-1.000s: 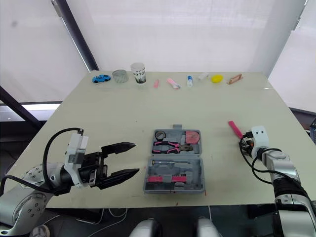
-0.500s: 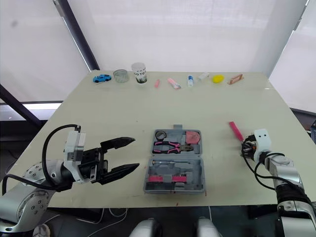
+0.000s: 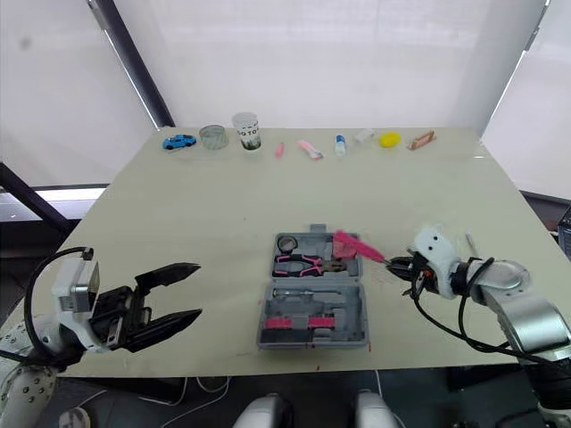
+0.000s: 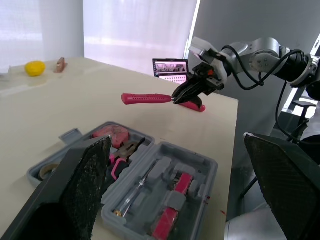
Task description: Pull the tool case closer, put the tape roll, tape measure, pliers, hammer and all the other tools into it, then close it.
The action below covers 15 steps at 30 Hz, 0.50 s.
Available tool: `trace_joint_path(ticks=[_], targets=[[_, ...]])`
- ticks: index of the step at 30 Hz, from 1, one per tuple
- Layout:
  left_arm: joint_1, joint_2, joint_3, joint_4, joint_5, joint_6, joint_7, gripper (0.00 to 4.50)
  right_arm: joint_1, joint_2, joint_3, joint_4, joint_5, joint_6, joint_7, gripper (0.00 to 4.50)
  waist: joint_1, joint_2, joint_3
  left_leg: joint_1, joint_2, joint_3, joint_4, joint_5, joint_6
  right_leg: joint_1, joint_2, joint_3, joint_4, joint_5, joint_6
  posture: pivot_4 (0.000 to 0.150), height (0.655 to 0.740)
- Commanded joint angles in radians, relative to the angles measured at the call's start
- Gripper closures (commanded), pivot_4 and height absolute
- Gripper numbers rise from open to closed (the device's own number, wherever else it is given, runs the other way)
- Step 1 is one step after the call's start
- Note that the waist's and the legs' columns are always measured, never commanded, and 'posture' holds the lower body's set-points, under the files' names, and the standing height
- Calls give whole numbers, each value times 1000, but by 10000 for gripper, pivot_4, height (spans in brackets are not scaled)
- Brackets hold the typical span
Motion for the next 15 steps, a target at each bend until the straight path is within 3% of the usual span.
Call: trace_joint_path(ticks=[1,8,15], targets=[[29,50,78,88,-3,-26,-94,0,-141,-79,177,-224,-10,103,117,44575,-3,-2,5,-1,0,0,0,0,0,0,-1,0,0,0,0,1500,7400],[35,112,98,183,33,-55,-194,0,-341,-86,421,-230,-101,198,186,44575,-3,-4,7,-2,4,-2,0,0,0,-3,-2,0,0,2,-4,1500,7400],[27,112,78,143,52,-48,-179,0,-460,52,586,-114,-199,252,159,44575,-7,-8,9,-2,3,-2,0,0,0,-4,-3,0,0,2,-4,1500,7400]])
